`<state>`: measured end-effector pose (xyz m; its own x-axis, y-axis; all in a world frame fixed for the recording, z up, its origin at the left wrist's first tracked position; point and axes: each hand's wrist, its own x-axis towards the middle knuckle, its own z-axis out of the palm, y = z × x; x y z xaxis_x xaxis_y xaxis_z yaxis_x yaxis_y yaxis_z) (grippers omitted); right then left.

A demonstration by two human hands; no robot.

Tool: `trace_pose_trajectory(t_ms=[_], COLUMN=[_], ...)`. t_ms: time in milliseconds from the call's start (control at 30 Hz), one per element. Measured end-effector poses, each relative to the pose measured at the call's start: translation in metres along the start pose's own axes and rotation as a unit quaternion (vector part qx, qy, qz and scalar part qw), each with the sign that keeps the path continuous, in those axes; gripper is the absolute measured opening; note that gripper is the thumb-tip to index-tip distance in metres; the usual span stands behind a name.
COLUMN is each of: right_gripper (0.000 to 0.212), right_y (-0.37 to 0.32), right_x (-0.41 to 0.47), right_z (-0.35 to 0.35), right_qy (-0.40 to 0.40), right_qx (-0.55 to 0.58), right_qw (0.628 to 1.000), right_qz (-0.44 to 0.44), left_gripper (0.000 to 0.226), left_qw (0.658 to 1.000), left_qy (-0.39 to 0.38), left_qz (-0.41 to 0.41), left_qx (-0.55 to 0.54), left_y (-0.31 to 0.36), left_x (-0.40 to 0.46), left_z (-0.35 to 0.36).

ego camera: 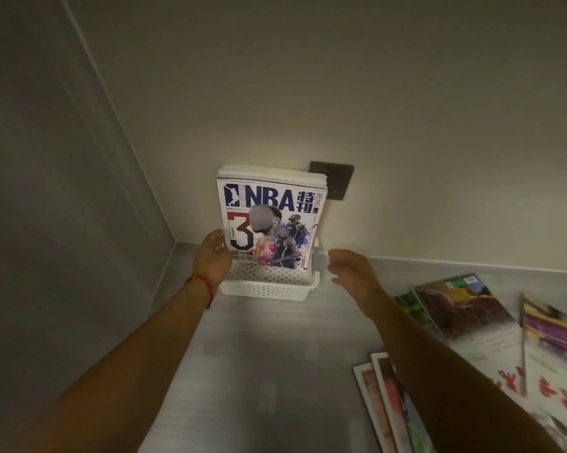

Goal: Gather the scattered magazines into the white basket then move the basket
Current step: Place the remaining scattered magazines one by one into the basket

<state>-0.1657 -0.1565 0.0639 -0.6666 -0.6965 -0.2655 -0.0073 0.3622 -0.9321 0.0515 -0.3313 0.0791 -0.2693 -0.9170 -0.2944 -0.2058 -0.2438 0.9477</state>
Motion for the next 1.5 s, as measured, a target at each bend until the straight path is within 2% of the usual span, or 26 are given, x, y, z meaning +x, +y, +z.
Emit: trace_pose_trajectory(t_ms=[67,133,267,400,467,567,633,700,800,867,933,1033,1200,1267,1333,1400,1433,1500], right_gripper=[0.020,0.019,0.014,0.013,0.018,0.022,0.023,0.023,0.031,0.044,0.056,0.060,0.078,0.076,0.061,0.044,0.042,0.040], right_y=[0.024,0.049,0.100,0.141,0.158,0.186,0.202,0.218,0.238,0.249,0.255,0.267,0.274,0.274,0.275,0.271,0.266,0.254], right_x=[-0.015,-0.032,-0.070,-0.111,-0.127,-0.147,-0.157,-0.166,-0.171,-0.169,-0.164,-0.159,-0.154,-0.153,-0.154,-0.162,-0.167,-0.179], right_z=[-0.027,-0.058,-0.126,-0.202,-0.238,-0.283,-0.305,-0.326,-0.356,-0.376,-0.391,-0.408,-0.418,-0.427,-0.437,-0.444,-0.448,-0.453], right_qy=[0.010,0.021,0.053,0.074,0.091,0.115,0.141,0.177,0.251,0.289,0.295,0.272,0.343,0.360,0.359,0.350,0.350,0.346], right_qx=[0.002,-0.004,-0.117,-0.219,-0.232,-0.260,-0.251,-0.245,-0.328,-0.347,-0.323,-0.324,-0.252,-0.192,-0.084,0.054,0.101,0.108], right_qw=[1.000,0.999,0.991,0.973,0.967,0.958,0.956,0.951,0.908,0.880,0.864,0.857,0.838,0.842,0.872,0.902,0.907,0.919], right_qz=[0.022,0.034,0.030,0.026,0.046,0.042,0.052,0.066,0.071,0.150,0.251,0.295,0.341,0.352,0.320,0.246,0.211,0.154], left_gripper=[0.039,0.047,0.050,0.056,0.051,0.038,0.039,0.051,0.065,0.071,0.076,0.083,0.088,0.088,0.087,0.078,0.072,0.059], left_qw=[0.997,0.988,0.975,0.927,0.901,0.886,0.860,0.828,0.765,0.724,0.705,0.678,0.673,0.677,0.689,0.719,0.746,0.801], left_qy=[0.028,0.015,-0.072,-0.202,-0.258,-0.311,-0.355,-0.398,-0.398,-0.392,-0.390,-0.389,-0.389,-0.392,-0.397,-0.396,-0.384,-0.342], left_qz=[0.047,0.090,0.117,0.149,0.172,0.168,0.152,0.119,0.150,0.175,0.178,0.186,0.179,0.170,0.161,0.153,0.149,0.152], left_qx=[0.061,0.124,0.175,0.278,0.304,0.299,0.334,0.377,0.483,0.540,0.565,0.595,0.603,0.599,0.584,0.549,0.523,0.467], left_y=[-0.010,-0.022,-0.055,-0.084,-0.094,-0.106,-0.119,-0.134,-0.151,-0.158,-0.164,-0.170,-0.169,-0.167,-0.164,-0.160,-0.158,-0.152], left_x=[-0.025,-0.057,-0.124,-0.184,-0.212,-0.250,-0.270,-0.285,-0.294,-0.296,-0.296,-0.299,-0.301,-0.301,-0.302,-0.303,-0.303,-0.305], left_z=[0.012,0.029,0.084,0.150,0.186,0.240,0.271,0.296,0.320,0.326,0.325,0.321,0.321,0.322,0.322,0.321,0.320,0.317])
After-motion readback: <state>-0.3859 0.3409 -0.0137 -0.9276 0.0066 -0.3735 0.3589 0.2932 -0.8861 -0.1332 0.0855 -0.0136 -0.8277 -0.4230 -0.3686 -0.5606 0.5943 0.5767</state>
